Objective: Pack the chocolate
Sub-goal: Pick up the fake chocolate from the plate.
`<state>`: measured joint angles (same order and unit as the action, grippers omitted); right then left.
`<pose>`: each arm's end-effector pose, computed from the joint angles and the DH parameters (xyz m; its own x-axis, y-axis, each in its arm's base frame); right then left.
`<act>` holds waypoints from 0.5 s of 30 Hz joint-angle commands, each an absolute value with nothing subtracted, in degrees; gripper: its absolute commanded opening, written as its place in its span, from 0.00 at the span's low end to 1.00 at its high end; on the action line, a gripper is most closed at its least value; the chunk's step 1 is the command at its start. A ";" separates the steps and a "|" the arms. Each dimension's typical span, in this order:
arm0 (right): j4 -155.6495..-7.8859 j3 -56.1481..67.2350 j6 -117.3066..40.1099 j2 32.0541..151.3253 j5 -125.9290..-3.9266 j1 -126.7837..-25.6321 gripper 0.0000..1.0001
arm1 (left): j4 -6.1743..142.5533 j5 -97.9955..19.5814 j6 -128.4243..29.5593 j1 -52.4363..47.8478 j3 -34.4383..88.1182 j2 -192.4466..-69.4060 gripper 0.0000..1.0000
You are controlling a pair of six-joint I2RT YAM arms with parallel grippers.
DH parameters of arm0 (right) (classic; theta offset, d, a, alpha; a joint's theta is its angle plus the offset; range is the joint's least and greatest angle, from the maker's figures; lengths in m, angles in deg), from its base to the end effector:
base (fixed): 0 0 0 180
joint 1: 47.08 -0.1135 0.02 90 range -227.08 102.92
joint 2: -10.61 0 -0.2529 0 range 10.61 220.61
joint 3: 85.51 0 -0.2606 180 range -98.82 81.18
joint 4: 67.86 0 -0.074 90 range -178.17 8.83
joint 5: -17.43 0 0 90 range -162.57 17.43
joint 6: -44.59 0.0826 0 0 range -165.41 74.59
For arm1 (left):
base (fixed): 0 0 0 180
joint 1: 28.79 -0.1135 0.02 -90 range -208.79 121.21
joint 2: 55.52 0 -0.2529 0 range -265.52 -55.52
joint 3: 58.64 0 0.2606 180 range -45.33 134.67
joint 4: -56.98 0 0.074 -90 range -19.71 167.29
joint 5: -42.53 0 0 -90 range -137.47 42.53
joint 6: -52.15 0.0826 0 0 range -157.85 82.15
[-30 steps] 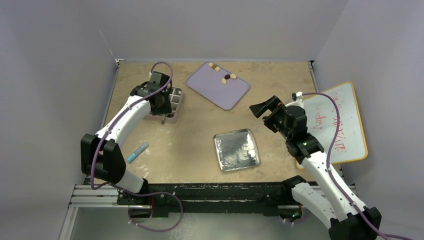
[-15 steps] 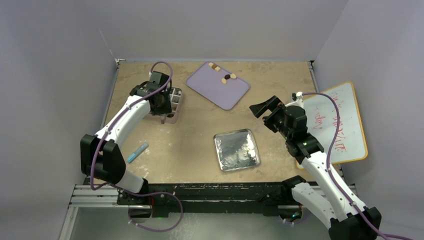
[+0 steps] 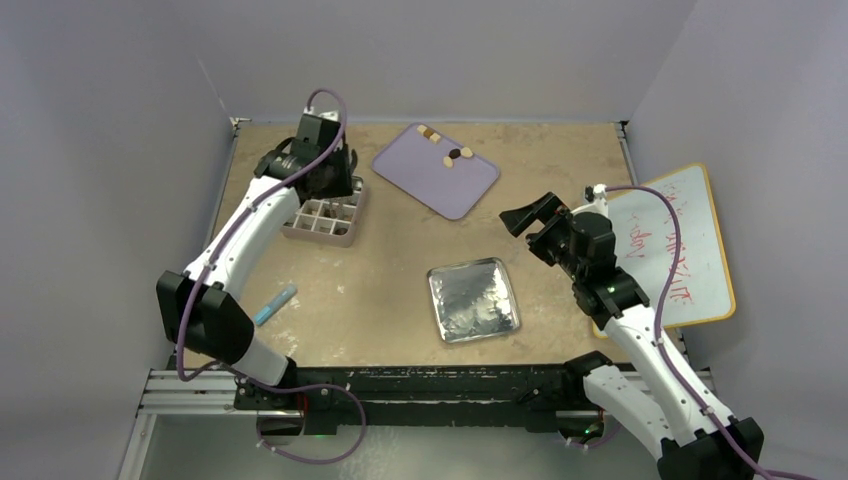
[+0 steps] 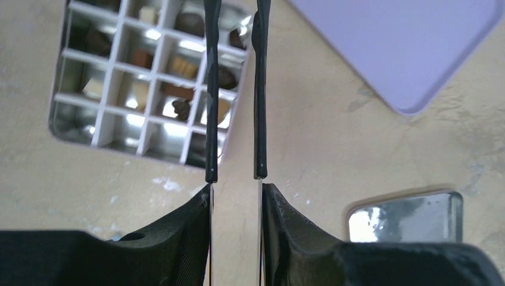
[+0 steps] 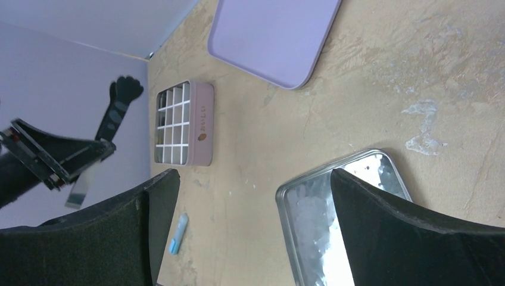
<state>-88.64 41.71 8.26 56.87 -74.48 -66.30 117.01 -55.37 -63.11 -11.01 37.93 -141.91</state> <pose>0.2424 0.0816 0.2872 -0.3783 0.7208 -0.5808 0.0105 0.6307 0.7759 0.3473 -0.0994 0.2929 -0.7513 -0.2029 -0.6280 -0.1134 0.9771 -0.1801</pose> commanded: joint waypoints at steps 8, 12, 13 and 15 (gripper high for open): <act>-90.38 39.22 4.94 55.92 -74.56 -66.59 0.99 | 108.02 -51.57 -55.70 1.56 60.10 -163.83 0.32; -90.55 39.12 4.77 55.58 -75.72 -66.51 0.99 | 107.02 -49.59 -56.04 2.88 67.53 -172.18 0.32; -90.39 39.15 4.64 55.64 -76.02 -66.52 0.99 | 106.33 -49.40 -56.11 3.07 68.63 -173.78 0.32; -90.08 39.08 4.31 55.74 -76.88 -66.52 0.99 | 104.10 -49.84 -56.38 3.28 69.49 -176.21 0.32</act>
<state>-90.54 41.65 5.92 56.59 -74.70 -66.30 108.88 -50.69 -57.14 3.19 64.53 -173.49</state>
